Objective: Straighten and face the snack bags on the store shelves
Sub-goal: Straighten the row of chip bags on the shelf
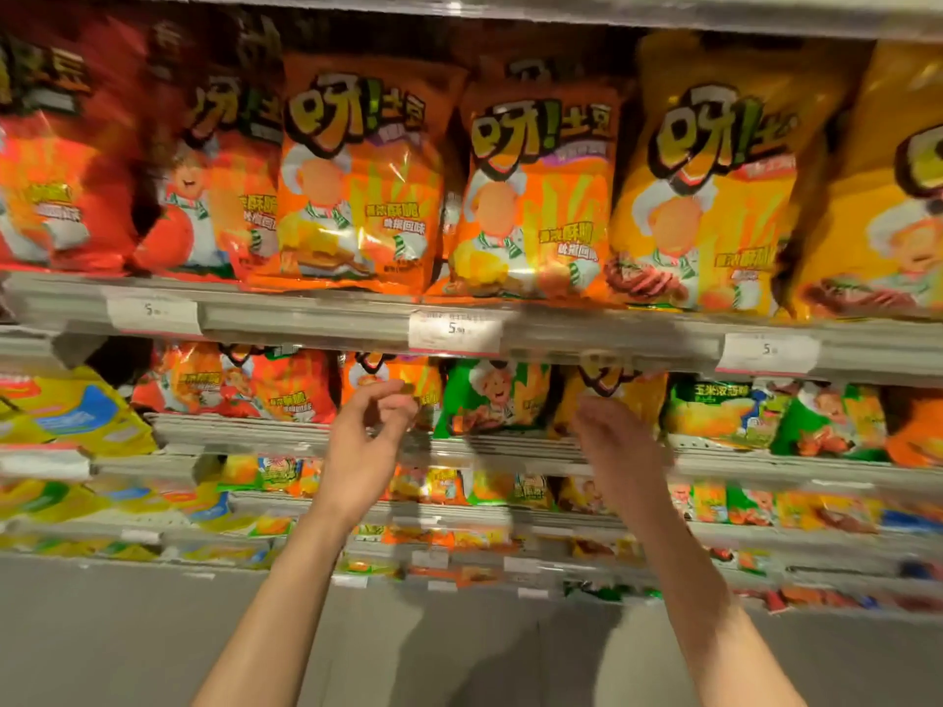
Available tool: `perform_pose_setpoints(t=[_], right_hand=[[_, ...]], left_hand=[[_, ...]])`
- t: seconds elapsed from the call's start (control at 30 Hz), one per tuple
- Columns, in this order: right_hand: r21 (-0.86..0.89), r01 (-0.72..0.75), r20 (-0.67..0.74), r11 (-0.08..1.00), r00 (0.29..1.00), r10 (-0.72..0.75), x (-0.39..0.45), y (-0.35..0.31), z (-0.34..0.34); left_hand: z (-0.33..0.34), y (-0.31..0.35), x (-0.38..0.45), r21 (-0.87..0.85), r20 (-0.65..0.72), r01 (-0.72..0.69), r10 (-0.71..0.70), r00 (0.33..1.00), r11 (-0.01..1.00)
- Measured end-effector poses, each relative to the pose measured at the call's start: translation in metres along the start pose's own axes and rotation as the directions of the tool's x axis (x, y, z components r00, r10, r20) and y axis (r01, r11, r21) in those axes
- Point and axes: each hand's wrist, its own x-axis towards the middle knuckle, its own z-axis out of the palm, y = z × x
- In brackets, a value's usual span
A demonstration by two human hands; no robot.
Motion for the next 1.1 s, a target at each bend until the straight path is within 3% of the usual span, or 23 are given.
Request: perform_pose_setpoints(t=[0.33,0.6,0.77,0.97,1.1], right_hand=[[-0.021,-0.016,0.129,1.0,0.991,0.019,0.027,-0.006,0.037],[-0.169,-0.008,0.085,0.986,0.996,0.022,0.04,-0.004,0.058],[-0.004,-0.067,0.097,0.998,0.993,0.067,0.049,-0.002,0.064],[0.092,0.008,0.07,0.996,0.997,-0.014,0.058,-0.014,0.058],[0.129,-0.029,0.106,0.991,0.994,0.016,0.051,-0.024,0.052]], left_hand=[[0.017,-0.007,0.02,0.239,-0.026,-0.056,0.064,0.998,0.969],[0.016,-0.016,0.017,0.214,0.011,-0.053,0.052,0.999,0.975],[0.012,-0.018,0.019,0.184,0.028,-0.037,0.033,0.999,0.982],[0.009,-0.016,0.022,0.136,0.031,-0.007,0.003,1.0,0.991],[0.009,-0.011,0.021,0.109,0.043,0.011,-0.016,0.999,0.994]])
